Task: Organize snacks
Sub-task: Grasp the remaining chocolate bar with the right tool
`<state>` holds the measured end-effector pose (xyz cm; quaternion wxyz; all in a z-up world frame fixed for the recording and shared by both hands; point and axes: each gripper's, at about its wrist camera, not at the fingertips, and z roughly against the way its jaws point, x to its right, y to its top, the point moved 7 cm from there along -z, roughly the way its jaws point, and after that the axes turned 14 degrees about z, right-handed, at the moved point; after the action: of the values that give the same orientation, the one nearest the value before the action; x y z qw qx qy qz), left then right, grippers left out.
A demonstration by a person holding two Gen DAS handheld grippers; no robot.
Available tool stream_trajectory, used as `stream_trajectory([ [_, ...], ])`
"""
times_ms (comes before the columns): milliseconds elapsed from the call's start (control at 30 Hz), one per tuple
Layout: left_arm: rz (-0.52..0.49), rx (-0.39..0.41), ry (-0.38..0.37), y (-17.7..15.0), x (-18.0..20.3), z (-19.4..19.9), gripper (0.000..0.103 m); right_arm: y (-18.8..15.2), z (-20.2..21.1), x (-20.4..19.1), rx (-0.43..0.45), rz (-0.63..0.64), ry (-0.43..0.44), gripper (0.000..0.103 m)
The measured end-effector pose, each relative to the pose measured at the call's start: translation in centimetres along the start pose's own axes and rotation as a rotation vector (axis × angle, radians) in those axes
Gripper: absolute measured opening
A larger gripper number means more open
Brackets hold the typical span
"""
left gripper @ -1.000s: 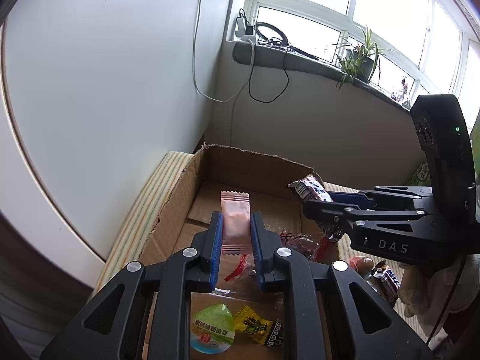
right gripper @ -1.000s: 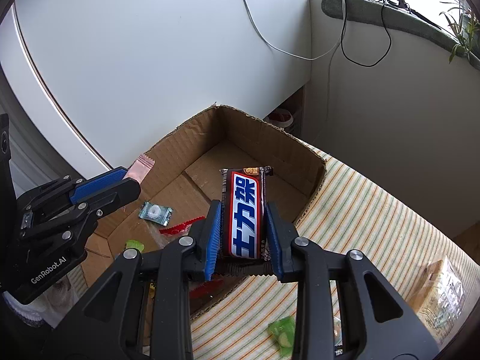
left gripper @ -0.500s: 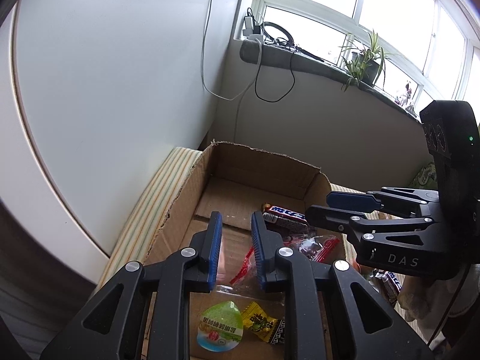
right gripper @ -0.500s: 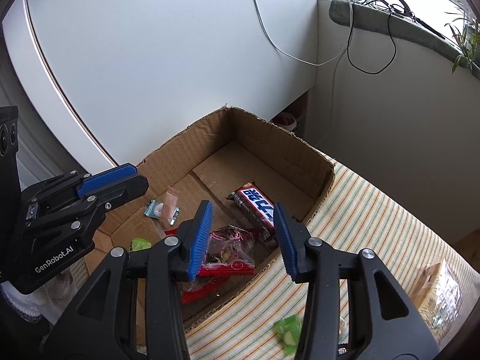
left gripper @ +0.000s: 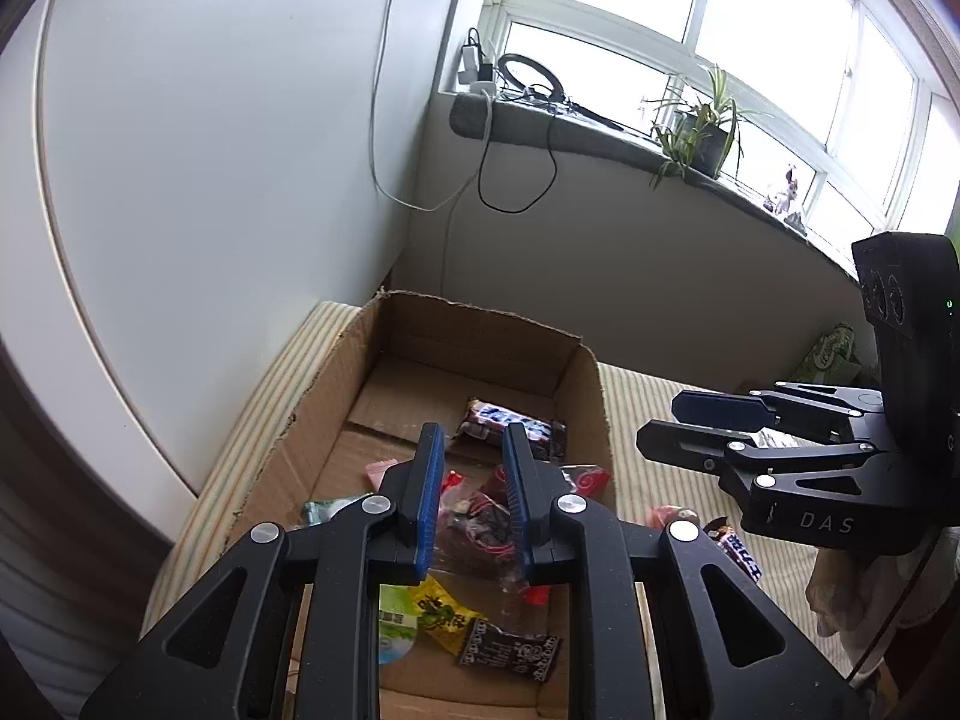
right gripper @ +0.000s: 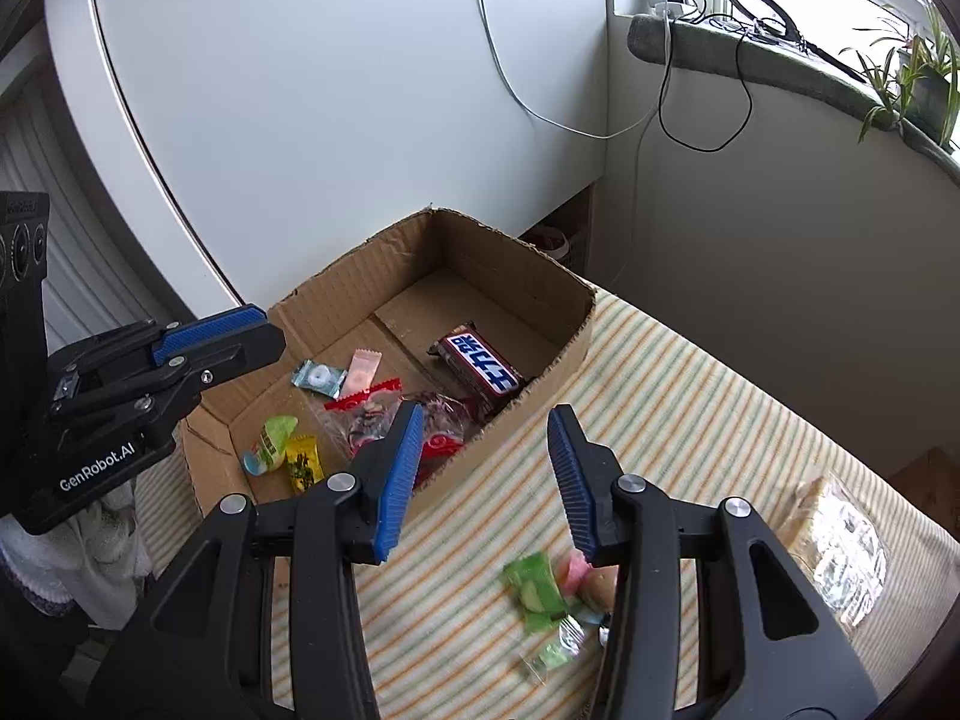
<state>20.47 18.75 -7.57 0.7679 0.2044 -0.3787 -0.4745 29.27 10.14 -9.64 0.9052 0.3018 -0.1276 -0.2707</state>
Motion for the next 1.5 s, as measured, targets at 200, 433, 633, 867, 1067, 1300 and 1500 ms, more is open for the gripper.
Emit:
stream_trajectory([
  [200,-0.021,-0.004,-0.033,-0.7,2.4,0.5,0.019,-2.9,2.8,1.7,0.004,-0.024,-0.039,0.045],
  [433,-0.047,-0.023,-0.070,-2.4,5.2,0.9,0.019,-7.2,4.8,3.7,-0.014,-0.068,-0.062,0.045],
  [633,-0.077,-0.058,-0.109,-4.9,7.7,1.1,0.019,-10.8,4.8,3.8,-0.045,-0.084,-0.062,0.045],
  [867,-0.113,-0.133,-0.154,-8.6,10.3,0.8,0.019,-13.6,3.6,3.8,-0.081,-0.108,-0.043,0.045],
  [1067,-0.141,-0.187,-0.171,-11.1,11.5,-0.1,0.019,-15.2,2.3,4.2,-0.113,-0.118,-0.030,0.045],
  [1300,-0.173,-0.252,-0.163,-13.2,12.6,-2.1,0.019,-16.0,1.3,4.3,-0.126,-0.127,0.000,0.045],
  [1500,-0.188,-0.287,-0.131,-13.9,12.6,-4.1,0.019,-16.2,0.9,4.3,-0.136,-0.111,0.009,0.045],
])
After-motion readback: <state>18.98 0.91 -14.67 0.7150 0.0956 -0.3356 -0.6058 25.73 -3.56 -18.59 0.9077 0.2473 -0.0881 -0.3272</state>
